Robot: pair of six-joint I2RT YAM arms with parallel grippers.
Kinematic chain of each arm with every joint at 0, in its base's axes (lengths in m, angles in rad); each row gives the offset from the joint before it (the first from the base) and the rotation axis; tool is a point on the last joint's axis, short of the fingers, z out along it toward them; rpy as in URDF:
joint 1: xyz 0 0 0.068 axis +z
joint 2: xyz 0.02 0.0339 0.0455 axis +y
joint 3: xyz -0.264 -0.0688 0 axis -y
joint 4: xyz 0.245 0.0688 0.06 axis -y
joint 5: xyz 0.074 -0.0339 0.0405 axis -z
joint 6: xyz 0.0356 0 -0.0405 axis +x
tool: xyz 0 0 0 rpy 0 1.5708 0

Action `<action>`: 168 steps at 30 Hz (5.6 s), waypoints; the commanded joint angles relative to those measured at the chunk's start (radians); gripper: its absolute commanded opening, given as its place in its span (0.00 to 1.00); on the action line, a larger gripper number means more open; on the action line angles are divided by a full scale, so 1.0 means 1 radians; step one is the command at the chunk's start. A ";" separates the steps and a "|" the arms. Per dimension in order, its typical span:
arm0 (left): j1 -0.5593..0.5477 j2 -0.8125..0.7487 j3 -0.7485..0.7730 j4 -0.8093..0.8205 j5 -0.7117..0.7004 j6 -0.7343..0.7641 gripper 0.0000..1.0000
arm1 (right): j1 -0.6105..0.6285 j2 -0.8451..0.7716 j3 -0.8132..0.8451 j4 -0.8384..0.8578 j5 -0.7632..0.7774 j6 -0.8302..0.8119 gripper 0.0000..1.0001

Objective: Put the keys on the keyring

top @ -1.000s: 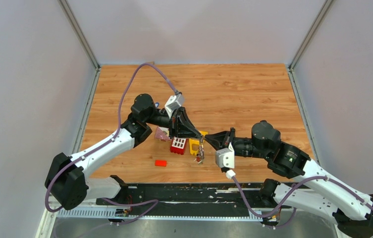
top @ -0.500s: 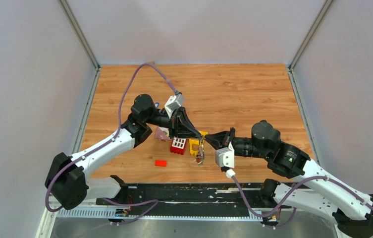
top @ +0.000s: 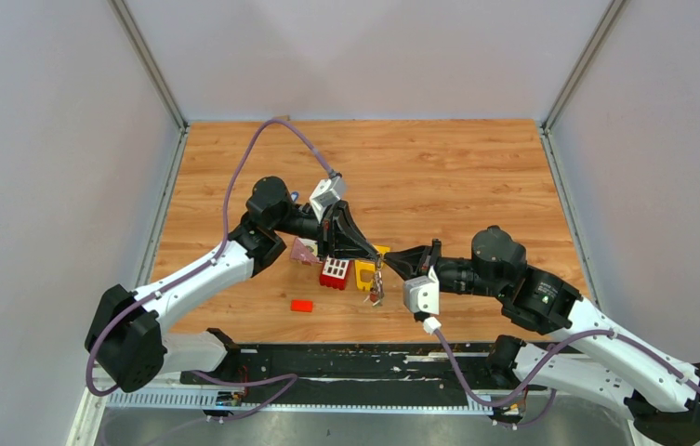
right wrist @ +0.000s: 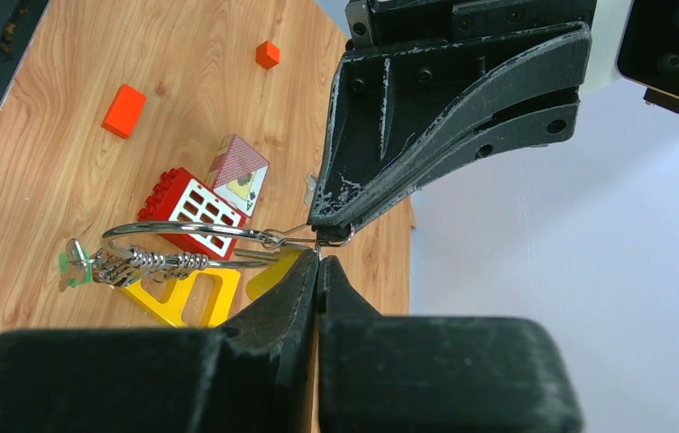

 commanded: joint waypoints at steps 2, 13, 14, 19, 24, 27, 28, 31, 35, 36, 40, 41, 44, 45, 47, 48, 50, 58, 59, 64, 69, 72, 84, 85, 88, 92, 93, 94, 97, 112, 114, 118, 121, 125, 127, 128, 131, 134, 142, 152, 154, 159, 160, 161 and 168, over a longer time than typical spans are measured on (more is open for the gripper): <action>-0.020 0.002 -0.008 0.050 -0.002 -0.004 0.00 | 0.013 0.004 0.009 0.088 0.002 0.012 0.00; -0.022 0.003 -0.015 0.050 -0.002 -0.002 0.00 | 0.020 0.002 0.010 0.104 0.023 0.018 0.00; -0.023 0.004 -0.014 0.050 -0.002 -0.002 0.00 | 0.020 0.002 0.010 0.106 0.024 0.018 0.00; -0.023 0.004 -0.015 0.048 0.000 -0.002 0.00 | 0.024 0.001 0.004 0.118 0.039 0.014 0.00; -0.026 0.002 -0.019 0.045 0.001 -0.004 0.00 | 0.029 -0.002 -0.005 0.133 0.058 0.004 0.00; -0.028 0.000 -0.020 0.045 0.003 -0.005 0.00 | 0.031 -0.002 -0.012 0.142 0.068 -0.003 0.00; -0.028 -0.002 -0.022 0.045 0.004 -0.007 0.00 | 0.032 -0.004 -0.016 0.145 0.071 -0.006 0.00; -0.030 -0.003 -0.023 0.046 0.005 -0.009 0.00 | 0.035 -0.007 -0.027 0.158 0.079 -0.010 0.00; -0.031 -0.004 -0.027 0.070 0.005 -0.030 0.00 | 0.039 -0.009 -0.040 0.173 0.088 -0.016 0.00; -0.031 -0.002 -0.027 0.078 0.005 -0.037 0.00 | 0.040 -0.009 -0.044 0.175 0.090 -0.019 0.00; -0.031 -0.001 -0.032 0.121 0.002 -0.072 0.00 | 0.044 -0.010 -0.058 0.189 0.100 -0.029 0.00; -0.031 0.001 -0.034 0.137 0.001 -0.086 0.00 | 0.047 -0.009 -0.064 0.195 0.103 -0.032 0.00; -0.031 0.008 -0.042 0.203 -0.004 -0.141 0.00 | 0.058 -0.006 -0.084 0.222 0.124 -0.040 0.00; -0.031 0.008 -0.043 0.215 -0.006 -0.155 0.00 | 0.062 -0.006 -0.090 0.233 0.134 -0.043 0.00; -0.031 0.013 -0.046 0.255 -0.010 -0.184 0.00 | 0.068 -0.004 -0.105 0.252 0.150 -0.045 0.00; -0.031 0.016 -0.047 0.271 -0.010 -0.197 0.00 | 0.071 -0.005 -0.111 0.262 0.157 -0.047 0.00; -0.031 0.020 -0.048 0.285 -0.012 -0.210 0.00 | 0.076 -0.007 -0.120 0.280 0.170 -0.047 0.00; -0.031 0.017 -0.054 0.249 -0.014 -0.175 0.00 | 0.077 -0.021 -0.107 0.276 0.184 -0.022 0.00; -0.031 0.016 -0.053 0.229 -0.014 -0.158 0.00 | 0.077 -0.024 -0.106 0.274 0.187 -0.020 0.00; -0.031 0.004 -0.050 0.117 -0.015 -0.064 0.00 | 0.077 -0.034 -0.093 0.259 0.196 -0.016 0.00; -0.031 0.006 -0.039 0.023 -0.019 0.008 0.00 | 0.077 -0.039 -0.083 0.244 0.200 -0.022 0.00; -0.031 0.009 -0.036 -0.002 -0.020 0.027 0.00 | 0.077 -0.047 -0.073 0.229 0.203 -0.029 0.00; -0.032 0.018 -0.017 -0.078 -0.022 0.078 0.00 | 0.075 -0.072 -0.052 0.189 0.218 -0.056 0.00; -0.031 0.019 -0.016 -0.080 -0.022 0.080 0.00 | 0.076 -0.075 -0.051 0.189 0.219 -0.056 0.00; -0.031 0.026 -0.012 -0.081 -0.020 0.079 0.00 | 0.074 -0.075 -0.053 0.192 0.220 -0.056 0.00; -0.031 0.033 -0.009 -0.081 -0.016 0.072 0.00 | 0.075 -0.077 -0.063 0.211 0.236 -0.060 0.00; -0.032 0.034 -0.009 -0.079 -0.016 0.071 0.00 | 0.075 -0.079 -0.064 0.212 0.237 -0.061 0.00; -0.031 0.034 -0.011 -0.078 -0.015 0.071 0.00 | 0.075 -0.080 -0.064 0.214 0.241 -0.063 0.00; -0.031 0.035 -0.013 -0.078 -0.015 0.072 0.00 | 0.075 -0.087 -0.066 0.222 0.251 -0.064 0.00; -0.031 0.031 -0.002 -0.116 -0.017 0.095 0.00 | 0.075 -0.088 -0.071 0.204 0.268 -0.108 0.00; -0.031 0.023 0.002 -0.143 -0.017 0.121 0.00 | 0.075 -0.084 -0.069 0.199 0.277 -0.113 0.00; -0.031 0.008 0.005 -0.176 -0.017 0.150 0.00 | 0.074 -0.075 -0.067 0.191 0.284 -0.121 0.00; -0.031 -0.001 0.018 -0.216 -0.018 0.183 0.00 | 0.074 -0.066 -0.065 0.182 0.289 -0.123 0.00; -0.031 -0.015 0.055 -0.326 -0.026 0.270 0.00 | 0.064 -0.065 -0.063 0.168 0.289 -0.120 0.00; -0.031 -0.020 0.082 -0.433 -0.037 0.350 0.00 | 0.056 -0.062 -0.053 0.149 0.282 -0.116 0.00; -0.031 -0.020 0.100 -0.484 -0.044 0.388 0.00 | 0.052 -0.059 -0.050 0.139 0.279 -0.114 0.00; -0.031 -0.016 0.151 -0.641 -0.062 0.507 0.00 | 0.042 -0.056 -0.046 0.118 0.278 -0.112 0.00; -0.031 -0.018 0.178 -0.714 -0.085 0.580 0.00 | 0.038 -0.053 -0.052 0.107 0.276 -0.111 0.00; -0.031 -0.019 0.214 -0.816 -0.133 0.696 0.00 | 0.034 -0.032 -0.064 0.082 0.280 -0.103 0.00; -0.031 0.000 0.227 -0.771 -0.156 0.660 0.00 | -0.014 -0.010 -0.106 0.114 0.301 0.010 0.13; -0.031 -0.003 0.229 -0.763 -0.178 0.656 0.00 | -0.044 -0.016 -0.116 0.114 0.297 0.042 0.15; -0.031 0.000 0.233 -0.753 -0.217 0.653 0.00 | -0.128 -0.054 -0.134 0.098 0.203 0.120 0.23; -0.031 0.004 0.236 -0.751 -0.214 0.652 0.00 | -0.137 -0.058 -0.131 0.091 0.181 0.132 0.26; -0.031 0.007 0.238 -0.749 -0.209 0.649 0.00 | -0.143 -0.060 -0.129 0.087 0.165 0.145 0.28; -0.031 -0.005 0.239 -0.738 -0.192 0.663 0.00 | -0.159 -0.056 -0.141 0.093 0.048 0.208 0.45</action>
